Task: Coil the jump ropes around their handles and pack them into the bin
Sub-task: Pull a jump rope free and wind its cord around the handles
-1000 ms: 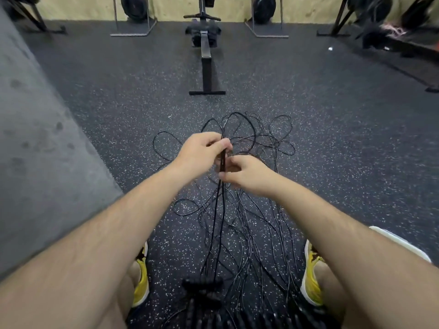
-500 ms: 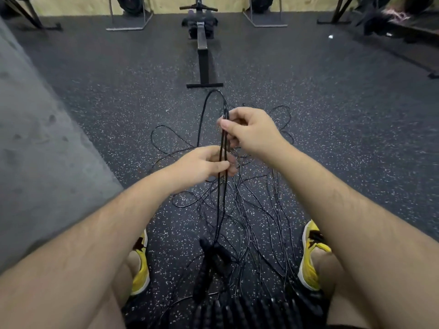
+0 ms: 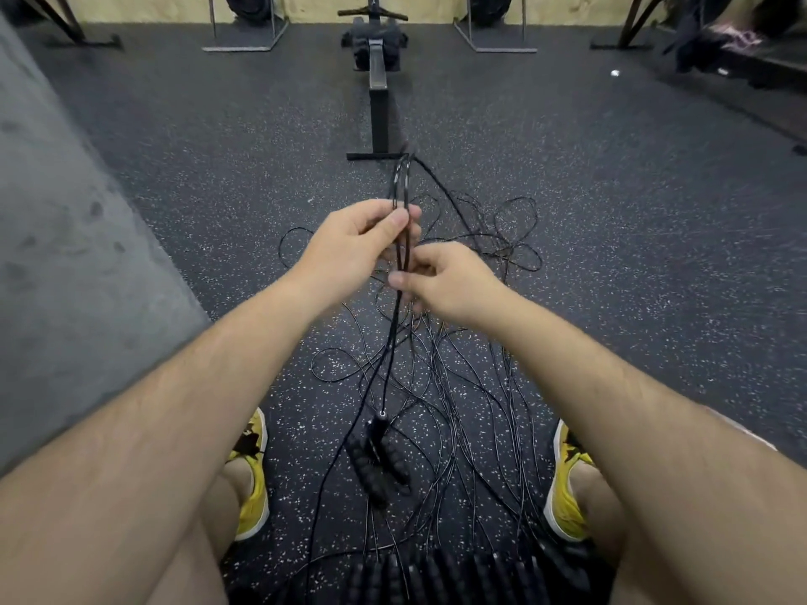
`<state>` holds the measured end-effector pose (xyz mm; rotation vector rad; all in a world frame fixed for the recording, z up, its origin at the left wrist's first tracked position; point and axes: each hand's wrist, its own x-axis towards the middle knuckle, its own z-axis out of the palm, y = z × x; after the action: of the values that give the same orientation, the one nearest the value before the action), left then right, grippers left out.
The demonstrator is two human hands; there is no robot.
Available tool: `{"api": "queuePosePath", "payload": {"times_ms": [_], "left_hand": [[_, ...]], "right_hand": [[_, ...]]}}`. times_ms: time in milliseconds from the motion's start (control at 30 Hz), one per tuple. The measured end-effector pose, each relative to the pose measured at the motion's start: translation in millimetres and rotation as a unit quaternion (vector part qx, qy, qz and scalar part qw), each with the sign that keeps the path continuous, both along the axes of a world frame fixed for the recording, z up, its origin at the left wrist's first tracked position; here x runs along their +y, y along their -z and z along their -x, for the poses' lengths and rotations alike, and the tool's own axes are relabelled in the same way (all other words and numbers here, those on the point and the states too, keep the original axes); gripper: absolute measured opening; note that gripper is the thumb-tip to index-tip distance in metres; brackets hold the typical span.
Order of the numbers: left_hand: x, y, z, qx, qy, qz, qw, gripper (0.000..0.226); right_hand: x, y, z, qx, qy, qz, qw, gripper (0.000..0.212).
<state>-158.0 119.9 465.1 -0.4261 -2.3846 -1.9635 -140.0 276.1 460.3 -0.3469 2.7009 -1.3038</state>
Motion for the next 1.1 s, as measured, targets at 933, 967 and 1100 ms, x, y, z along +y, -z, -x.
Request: {"api": "queuePosePath", "payload": {"times_ms": [933, 967, 1100], "left_hand": [[-9, 24, -17, -0.132, 0.106, 0.261, 0.950, 0.026], [-9, 25, -16, -0.118, 0.094, 0.256, 0.955, 0.015], [-5, 20, -13, -0.093, 0.060, 0.206, 0.972, 0.007]], "right_hand": [[14, -13, 14, 0.034, 0.070, 0.156, 0.985, 0.018], [14, -13, 15, 0.032, 0.070, 0.165, 0.983, 0.017], [17, -8, 23, 0.030, 0.088, 0.212, 0.973, 0.028]]}}
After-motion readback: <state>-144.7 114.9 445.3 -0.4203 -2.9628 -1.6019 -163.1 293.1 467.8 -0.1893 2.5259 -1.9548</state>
